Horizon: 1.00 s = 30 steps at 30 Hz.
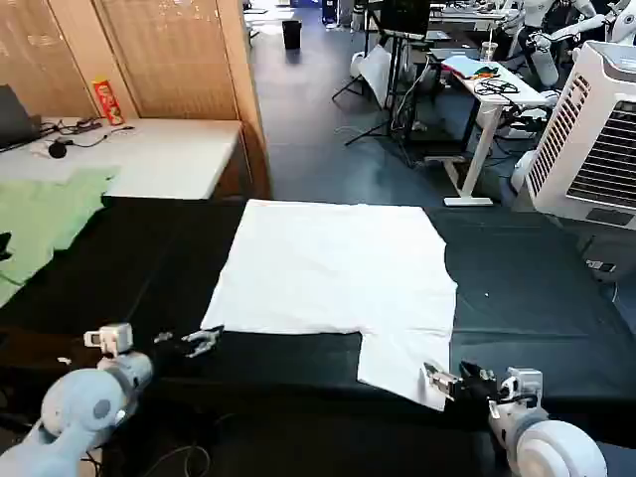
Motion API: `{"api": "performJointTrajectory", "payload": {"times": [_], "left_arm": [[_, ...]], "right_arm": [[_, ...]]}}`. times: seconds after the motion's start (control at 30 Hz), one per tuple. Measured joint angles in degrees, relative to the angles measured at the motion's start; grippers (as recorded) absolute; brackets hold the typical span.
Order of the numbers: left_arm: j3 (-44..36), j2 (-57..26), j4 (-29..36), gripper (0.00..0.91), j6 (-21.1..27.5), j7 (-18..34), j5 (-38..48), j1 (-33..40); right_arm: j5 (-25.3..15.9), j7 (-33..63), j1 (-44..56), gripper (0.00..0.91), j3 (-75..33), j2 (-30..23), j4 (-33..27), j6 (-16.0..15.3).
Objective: Fold and organize the clothes.
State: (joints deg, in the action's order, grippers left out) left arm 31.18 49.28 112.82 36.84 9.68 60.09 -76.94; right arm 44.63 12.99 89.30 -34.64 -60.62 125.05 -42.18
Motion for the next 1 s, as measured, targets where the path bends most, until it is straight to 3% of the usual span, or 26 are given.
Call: {"api": "performJointTrajectory", "payload": {"times": [0.07,0.1,0.13,0.17,0.2,0.3,0.33,0.63,1.0], "left_arm": [[-0.53,0.48,-0.59,0.878,0.0,-0.37,-0.62,0.5],[-0.76,0.64,-0.82,0.848,-0.08,-0.36,-0.87,0.75],[-1.05,0.86,-1.15,0.478,-0.31,-0.24,-1.08,1.03],[-1.34,1.05,-1.34,0.0,-0.56,-0.15,-1.26,1.27],[-1.63,1.25,-1.61,0.0,-0.73,0.17,-1.45,1.56],[-2.36,1.64,-2.59,0.0,-1.21,0.3,-2.06,2.06],[-2.49,1.74,-2.7,0.0,-1.23,0.3,-2.13,2.06],[-2.6,2.23,-2.98,0.0,-1.18,0.29,-2.76,1.22],[1.36,1.03,3.44,0.0,-1.34,1.15,-1.39,-4.66]], "right_arm": [[-0.33,0.03,0.22,0.77,0.28,-0.35,0.05,0.04],[-0.71,0.02,0.35,0.692,0.45,-0.56,0.09,0.07],[-0.94,0.0,0.45,0.644,0.57,-0.78,0.1,0.09],[-1.06,0.0,0.51,0.546,0.62,-0.92,0.06,0.1],[-1.25,0.01,0.58,0.478,0.7,-1.08,0.02,0.11],[-1.47,0.04,0.68,0.098,0.87,-1.43,-0.01,0.11],[-1.49,0.08,0.71,0.068,0.93,-1.54,-0.07,0.11],[-1.67,0.06,1.36,0.01,0.75,-2.17,-0.19,0.12],[-0.33,-0.6,7.77,0.0,-3.63,-1.52,6.85,-0.14]]}}
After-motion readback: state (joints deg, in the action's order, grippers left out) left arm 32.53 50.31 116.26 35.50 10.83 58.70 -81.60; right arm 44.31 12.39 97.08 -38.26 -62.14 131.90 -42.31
